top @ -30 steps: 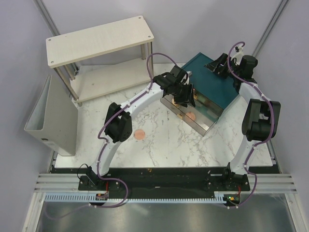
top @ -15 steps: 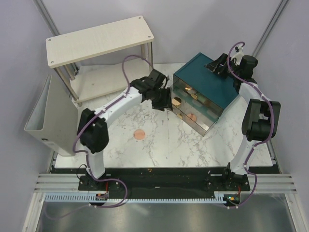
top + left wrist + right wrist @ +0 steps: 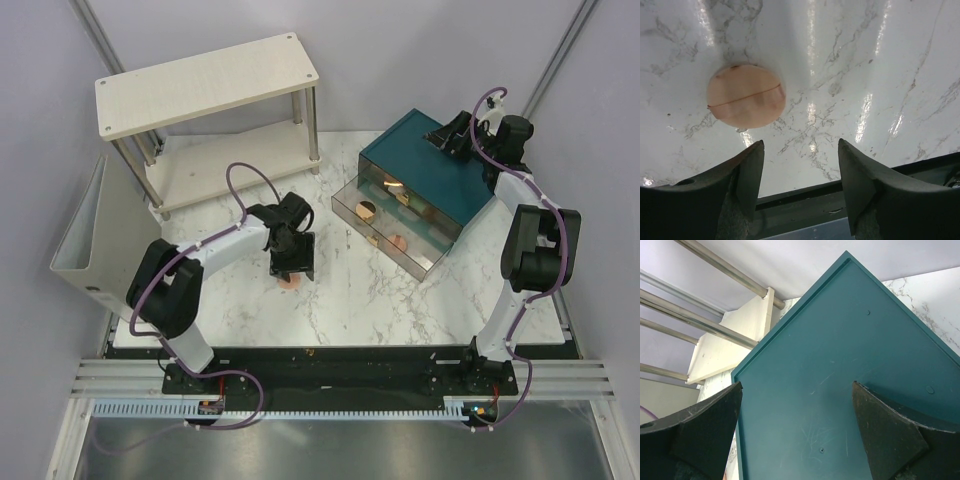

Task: Organize the makeup

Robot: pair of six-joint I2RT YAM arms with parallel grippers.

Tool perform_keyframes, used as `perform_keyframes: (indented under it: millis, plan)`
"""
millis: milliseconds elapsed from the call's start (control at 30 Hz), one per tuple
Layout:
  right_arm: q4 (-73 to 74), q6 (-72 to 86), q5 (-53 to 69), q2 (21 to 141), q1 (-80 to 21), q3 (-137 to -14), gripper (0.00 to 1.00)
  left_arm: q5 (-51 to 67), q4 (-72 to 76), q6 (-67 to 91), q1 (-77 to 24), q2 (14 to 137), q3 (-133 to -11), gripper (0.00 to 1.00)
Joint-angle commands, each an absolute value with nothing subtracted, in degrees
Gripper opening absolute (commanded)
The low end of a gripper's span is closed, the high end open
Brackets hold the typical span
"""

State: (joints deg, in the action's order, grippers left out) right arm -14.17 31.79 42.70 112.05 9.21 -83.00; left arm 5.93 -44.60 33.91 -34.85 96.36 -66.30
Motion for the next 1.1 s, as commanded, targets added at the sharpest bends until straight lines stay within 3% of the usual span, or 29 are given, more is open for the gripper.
perform_keyframes:
  millis: [0, 333, 533, 633, 667, 700, 867, 1067]
  plan:
    - [-9.58, 32.70, 43.86, 113.47, 8.35, -80.51, 0.98, 3.69, -43.24, 38.41, -32.79, 96.94, -64.95, 0.68]
    - [-9.67, 32.69, 44.03, 113.55, 8.35, -80.51, 0.98, 2.29, -41.66, 38.50, -30.15, 101.51, -65.39, 0.66]
    - [-9.67, 32.78, 44.03, 113.82, 8.35, -80.77, 0.98, 2.72, -41.48, 37.62, -29.97, 103.79, -66.71, 0.57]
    - [-9.58, 32.70, 44.03, 113.73, 8.35, -80.86, 0.98, 2.90, -41.57, 37.18, -29.97, 103.80, -66.97, 0.33]
    - [-9.58, 32.70, 44.03, 113.73, 8.35, -80.86, 0.98, 3.07, -41.57, 37.09, -29.97, 103.54, -67.23, 0.10]
    - [-9.58, 32.70, 44.03, 113.73, 8.44, -80.86, 0.98, 3.16, -41.49, 36.92, -29.97, 103.45, -67.50, 0.02]
    - [-9.58, 32.87, 44.03, 114.08, 8.35, -80.95, 0.98, 5.01, -41.40, 34.99, -30.58, 101.60, -72.94, 0.02]
    - [-9.58, 32.96, 43.95, 114.17, 8.26, -81.04, 0.98, 9.92, -39.91, 33.67, -34.09, 105.81, -88.13, 0.02]
